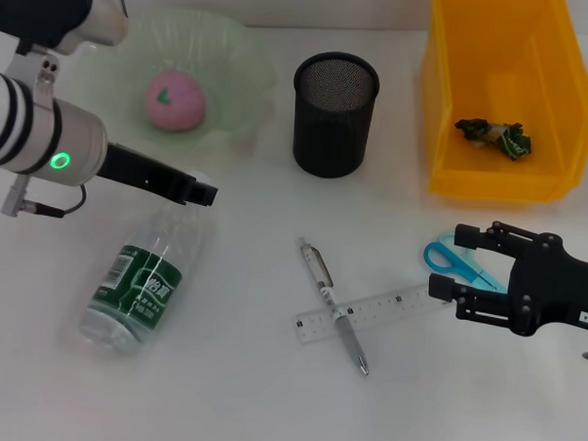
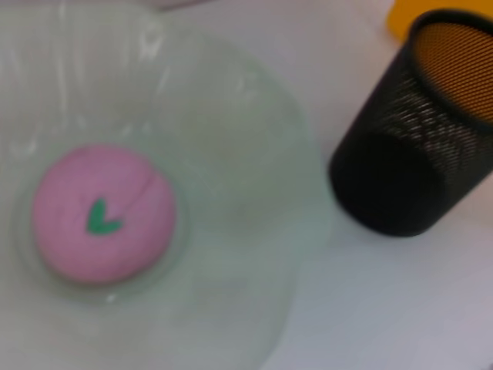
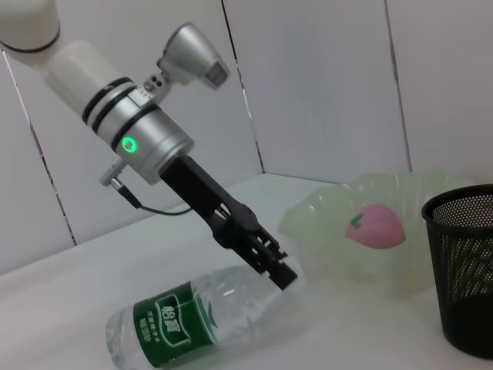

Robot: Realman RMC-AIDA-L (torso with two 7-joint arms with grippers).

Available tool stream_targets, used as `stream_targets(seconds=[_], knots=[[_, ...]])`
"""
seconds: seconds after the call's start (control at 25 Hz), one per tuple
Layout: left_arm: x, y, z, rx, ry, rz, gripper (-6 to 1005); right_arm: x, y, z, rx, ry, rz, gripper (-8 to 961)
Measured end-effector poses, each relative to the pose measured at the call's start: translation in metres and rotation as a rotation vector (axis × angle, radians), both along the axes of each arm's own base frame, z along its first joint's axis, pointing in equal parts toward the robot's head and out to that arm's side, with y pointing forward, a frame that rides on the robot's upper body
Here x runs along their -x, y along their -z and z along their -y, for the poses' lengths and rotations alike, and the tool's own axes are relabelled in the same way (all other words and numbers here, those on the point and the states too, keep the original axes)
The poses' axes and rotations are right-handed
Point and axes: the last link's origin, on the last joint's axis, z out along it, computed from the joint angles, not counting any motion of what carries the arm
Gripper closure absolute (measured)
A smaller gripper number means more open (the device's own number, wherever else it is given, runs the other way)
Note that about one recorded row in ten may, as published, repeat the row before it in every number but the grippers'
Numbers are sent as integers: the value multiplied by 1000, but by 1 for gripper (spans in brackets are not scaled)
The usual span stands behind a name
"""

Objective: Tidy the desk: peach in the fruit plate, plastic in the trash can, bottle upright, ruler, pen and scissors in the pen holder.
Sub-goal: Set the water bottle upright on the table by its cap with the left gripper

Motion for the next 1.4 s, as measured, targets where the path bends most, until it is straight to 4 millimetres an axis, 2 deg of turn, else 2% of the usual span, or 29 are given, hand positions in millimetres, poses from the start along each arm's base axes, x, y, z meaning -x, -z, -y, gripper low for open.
stream_targets(seconds=[0.08, 0.16, 0.2, 0.28, 0.68, 1.2, 1.4], knots=[[0, 0, 0, 0, 0, 0, 544, 0, 0, 0, 0, 0, 0, 170], [-7, -19, 9, -20, 108, 58, 545, 0, 0, 0, 0, 1, 0, 170], [-7, -19, 9, -20, 108, 58, 545, 0, 0, 0, 1, 1, 0, 170], [-4, -34, 18, -56, 201, 69, 546, 0, 0, 0, 2, 5, -2, 170], [14, -63, 43, -155, 441, 202, 553, 5, -3, -3, 16, 10, -5, 170], [48, -86, 61, -272, 456, 348, 557, 10, -4, -5, 36, -4, 6, 171], [53, -88, 64, -280, 473, 347, 559, 10, -4, -5, 37, -5, 6, 171]])
